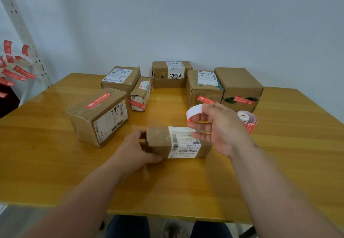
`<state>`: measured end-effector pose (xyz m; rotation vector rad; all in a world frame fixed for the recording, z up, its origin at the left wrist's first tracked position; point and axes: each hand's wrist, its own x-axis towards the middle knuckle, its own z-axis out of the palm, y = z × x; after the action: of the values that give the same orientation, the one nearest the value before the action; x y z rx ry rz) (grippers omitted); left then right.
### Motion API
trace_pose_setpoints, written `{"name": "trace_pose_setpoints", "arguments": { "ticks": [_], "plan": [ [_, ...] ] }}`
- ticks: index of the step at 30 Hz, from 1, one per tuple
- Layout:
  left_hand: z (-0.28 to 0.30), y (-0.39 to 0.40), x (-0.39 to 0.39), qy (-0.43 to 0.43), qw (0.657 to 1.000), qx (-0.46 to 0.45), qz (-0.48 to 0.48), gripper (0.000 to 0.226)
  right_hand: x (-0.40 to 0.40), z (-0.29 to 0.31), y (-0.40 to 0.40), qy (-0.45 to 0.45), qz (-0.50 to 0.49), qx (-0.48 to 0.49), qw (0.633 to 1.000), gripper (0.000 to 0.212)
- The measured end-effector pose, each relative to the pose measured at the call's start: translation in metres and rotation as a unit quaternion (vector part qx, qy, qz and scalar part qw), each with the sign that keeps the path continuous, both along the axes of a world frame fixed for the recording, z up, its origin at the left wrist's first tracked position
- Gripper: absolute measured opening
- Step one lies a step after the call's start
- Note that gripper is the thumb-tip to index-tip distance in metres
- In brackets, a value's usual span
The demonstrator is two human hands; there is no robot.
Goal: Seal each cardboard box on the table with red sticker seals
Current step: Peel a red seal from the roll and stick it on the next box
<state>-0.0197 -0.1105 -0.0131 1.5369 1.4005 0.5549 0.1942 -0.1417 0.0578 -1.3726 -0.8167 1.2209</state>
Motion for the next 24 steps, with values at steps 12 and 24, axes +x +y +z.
{"name": "trace_pose_setpoints", "arguments": {
  "ticks": [12,24],
  "plan": [
    [0.068,-0.022,0.026,-0.046,0.969,0.242,0.020,0.010,-0.026,-0.003,-0.001,-0.285,0.007,0.099,0.953,0.024],
    [0.059,-0.021,0.036,-0.220,0.972,0.070,0.051,0.032,-0.034,-0.008,-0.012,-0.410,0.134,0.136,0.892,0.021]
  ]
}}
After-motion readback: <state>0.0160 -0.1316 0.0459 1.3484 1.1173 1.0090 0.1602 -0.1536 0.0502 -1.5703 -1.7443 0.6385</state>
